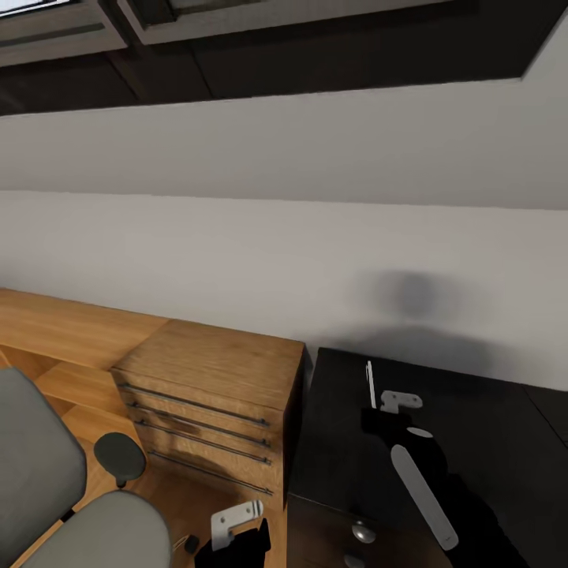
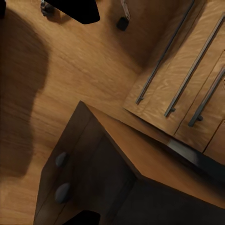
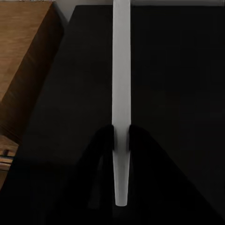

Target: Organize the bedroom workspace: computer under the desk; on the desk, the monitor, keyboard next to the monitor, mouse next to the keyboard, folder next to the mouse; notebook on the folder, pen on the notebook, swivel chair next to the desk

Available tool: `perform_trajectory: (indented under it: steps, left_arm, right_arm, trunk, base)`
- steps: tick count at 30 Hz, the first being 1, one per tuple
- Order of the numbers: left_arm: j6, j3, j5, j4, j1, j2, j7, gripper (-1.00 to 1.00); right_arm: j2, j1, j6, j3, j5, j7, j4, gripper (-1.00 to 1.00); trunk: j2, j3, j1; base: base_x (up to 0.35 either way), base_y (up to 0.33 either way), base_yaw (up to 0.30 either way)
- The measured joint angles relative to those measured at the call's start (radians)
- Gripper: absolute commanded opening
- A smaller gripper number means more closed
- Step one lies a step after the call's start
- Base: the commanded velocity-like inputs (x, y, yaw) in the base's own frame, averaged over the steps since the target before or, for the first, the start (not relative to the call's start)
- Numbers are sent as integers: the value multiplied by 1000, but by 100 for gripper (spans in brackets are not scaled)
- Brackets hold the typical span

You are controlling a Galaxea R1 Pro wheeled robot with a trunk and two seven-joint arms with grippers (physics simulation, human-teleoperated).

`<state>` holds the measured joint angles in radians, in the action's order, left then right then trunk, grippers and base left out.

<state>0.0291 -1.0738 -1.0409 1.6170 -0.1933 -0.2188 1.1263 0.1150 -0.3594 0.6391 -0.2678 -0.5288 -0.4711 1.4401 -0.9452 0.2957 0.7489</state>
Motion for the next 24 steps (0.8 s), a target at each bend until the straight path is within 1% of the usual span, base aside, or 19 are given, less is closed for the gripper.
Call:
perform_trajectory:
  steps: [3,13,16,21,24]
  left_arm:
    - [0,-1,0,0,0,2,-1,100]
    - [0,-2,-1,0,0,3,-1,100]
    - [0,3,-2,-2,0,3,-1,100]
    - [1,7,-3,-6,0,4,-1,100]
    - [2,8,-5,-8,0,4,-1,100]
  right_arm:
    - [1,3,-1,3,-7,-3,4,-100]
    - [-1,3,-1,11,-7,-3,2,-100]
    - [-1,2,-2,12,-7,-3,2,-100]
    - [-1,2,-1,32,-7,-3,1,-100]
    - [0,3,-2,38,-7,-3,0,-100]
  trunk:
    - [21,-9,-11]
    - [91,-41,-49]
    - [112,-50,-61]
    - [147,-66,-80]
    - [168,-75,-92]
  base:
    - [-324,0,0]
    - [-337,0,0]
    - [-338,0,0]
    - [-331,0,0]
    - [-217,0,-33]
